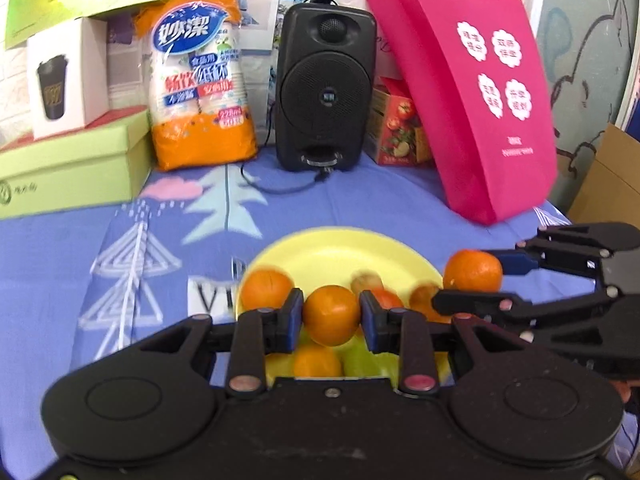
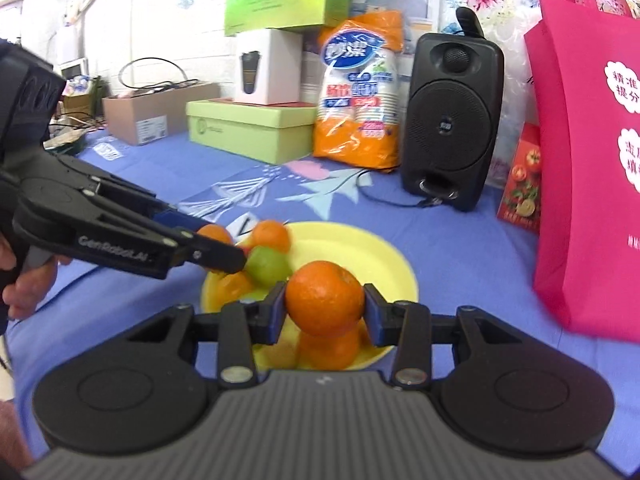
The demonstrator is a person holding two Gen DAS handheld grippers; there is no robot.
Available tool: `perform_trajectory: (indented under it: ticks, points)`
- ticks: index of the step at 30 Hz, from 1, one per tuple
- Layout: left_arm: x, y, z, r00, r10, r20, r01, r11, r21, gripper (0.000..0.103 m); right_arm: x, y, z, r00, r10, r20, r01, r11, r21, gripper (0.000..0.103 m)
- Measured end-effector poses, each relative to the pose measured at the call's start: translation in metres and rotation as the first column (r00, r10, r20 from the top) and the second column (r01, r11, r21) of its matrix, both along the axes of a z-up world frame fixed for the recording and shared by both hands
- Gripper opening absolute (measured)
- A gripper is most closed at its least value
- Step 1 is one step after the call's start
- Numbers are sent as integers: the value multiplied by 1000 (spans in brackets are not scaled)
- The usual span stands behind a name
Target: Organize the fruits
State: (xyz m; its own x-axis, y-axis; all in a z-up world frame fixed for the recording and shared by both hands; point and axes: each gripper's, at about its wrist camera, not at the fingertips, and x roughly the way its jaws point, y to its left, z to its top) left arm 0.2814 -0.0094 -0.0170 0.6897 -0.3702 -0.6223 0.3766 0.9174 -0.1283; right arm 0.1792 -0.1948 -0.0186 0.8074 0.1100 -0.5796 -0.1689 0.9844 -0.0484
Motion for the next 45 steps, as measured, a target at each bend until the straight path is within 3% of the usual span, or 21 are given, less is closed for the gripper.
perform_trajectory:
  ticks: [7,14,16,17,18,20,23,25,27,29,31,33,34,35,40,45]
  points:
    - [60,-16,-7,1000,11,-24,-10,999,37,30,43,-12,-5,998,-53,-20,53,999,-12,39]
    - [89,-29,-25,998,30,-59,-25,997,79,31,70,-19,-19,995,-74,-62,73,997,-5,39]
    - [91,-29,-28,997,41,-59,-36,995,88,41,74,-21,-23,994,-81,-76,81,997,1,40]
    - [90,-30,-28,998,49,-48,-44,995,93,54,75,-22,-25,993,-81,-84,81,997,3,40]
    - [87,-30,-27,998,52,-33,-49,994,99,66,75,-22,-27,993,-81,-87,82,997,0,41]
    - [82,-28,-24,998,61,-6,-60,993,105,74,71,-22,-27,994,-81,-72,82,997,-1,46]
    - [77,-26,-20,998,68,-6,-67,992,104,75,65,-24,-22,995,-81,-50,82,996,19,47]
    - [73,-23,-16,996,87,-6,-86,991,107,82,60,-24,-19,996,-82,-42,83,996,20,47]
    - [65,-20,-10,993,115,10,-115,988,104,103,52,-24,-14,996,-88,-32,89,996,29,51]
    - [53,-16,-2,991,134,27,-135,987,83,103,41,-24,-8,993,-113,-21,114,992,50,62]
    - [42,-12,7,989,146,15,-147,987,69,103,28,-26,-1,991,-136,-7,136,987,91,65]
    - [30,-8,15,987,160,8,-161,985,55,103,14,-29,7,984,-175,2,174,975,137,82]
    - [23,-6,19,986,167,9,-167,985,49,103,8,-31,12,978,-210,4,206,966,155,96]
    - [15,-4,23,984,176,11,-176,983,45,103,1,-33,17,970,-241,9,236,956,174,100]
    - [-26,1,38,979,203,8,-203,978,55,103,-40,-47,43,938,-347,17,327,899,290,103]
    - [-76,-1,54,971,228,65,-234,968,94,103,-79,-39,59,899,-438,23,420,876,237,103]
